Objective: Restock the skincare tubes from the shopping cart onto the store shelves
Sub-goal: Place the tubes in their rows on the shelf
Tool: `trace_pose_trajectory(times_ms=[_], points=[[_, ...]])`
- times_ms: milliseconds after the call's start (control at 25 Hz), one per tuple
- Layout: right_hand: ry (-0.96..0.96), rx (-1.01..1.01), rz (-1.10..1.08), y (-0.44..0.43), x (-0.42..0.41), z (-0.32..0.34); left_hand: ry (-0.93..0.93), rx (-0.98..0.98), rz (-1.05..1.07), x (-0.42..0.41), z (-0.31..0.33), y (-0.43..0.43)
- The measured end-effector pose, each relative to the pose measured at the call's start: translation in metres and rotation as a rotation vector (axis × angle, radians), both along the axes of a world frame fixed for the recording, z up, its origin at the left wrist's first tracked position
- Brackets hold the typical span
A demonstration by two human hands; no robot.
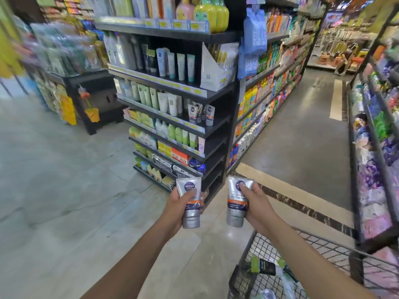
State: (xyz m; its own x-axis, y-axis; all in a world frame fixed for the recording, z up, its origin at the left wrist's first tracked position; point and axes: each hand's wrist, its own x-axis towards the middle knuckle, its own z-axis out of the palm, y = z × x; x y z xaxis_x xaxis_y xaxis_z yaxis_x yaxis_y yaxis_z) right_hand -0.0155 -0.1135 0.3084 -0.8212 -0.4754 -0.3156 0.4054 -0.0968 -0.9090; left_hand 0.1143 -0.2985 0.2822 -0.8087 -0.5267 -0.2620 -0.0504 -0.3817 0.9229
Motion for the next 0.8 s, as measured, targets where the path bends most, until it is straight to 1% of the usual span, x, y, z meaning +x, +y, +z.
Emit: trace_pose_trajectory(times_ms=[80,200,360,440,600,720,800], points=[[-0.091,-0.037,0.007,-0.040,0.021,0.002,-0.012,-0.012,-0.023,0.030,0.000,-0.031],[-0.175,-0.066,0.049,-0.096,0.052,0.004,-0.044,-0.051,0.022,0.071,-0.005,-0.077],[-0.138,-0.018,0.121,-0.154,0.086,0.001,-0.011,-0.051,0.114,0.113,-0.008,-0.117],[-0.102,-0.039,0.181,-0.179,0.098,-0.002,0.004,-0.023,0.158,0.128,-0.010,-0.133],[-0.098,-0.072,0.306,-0.231,0.110,-0.011,0.011,-0.014,0.243,0.148,-0.014,-0.164],[-0.204,-0.062,0.372,-0.264,0.113,-0.018,-0.005,-0.063,0.269,0.150,-0.016,-0.185],[-0.240,-0.026,0.439,-0.288,0.107,-0.024,-0.012,-0.080,0.288,0.143,-0.017,-0.203]])
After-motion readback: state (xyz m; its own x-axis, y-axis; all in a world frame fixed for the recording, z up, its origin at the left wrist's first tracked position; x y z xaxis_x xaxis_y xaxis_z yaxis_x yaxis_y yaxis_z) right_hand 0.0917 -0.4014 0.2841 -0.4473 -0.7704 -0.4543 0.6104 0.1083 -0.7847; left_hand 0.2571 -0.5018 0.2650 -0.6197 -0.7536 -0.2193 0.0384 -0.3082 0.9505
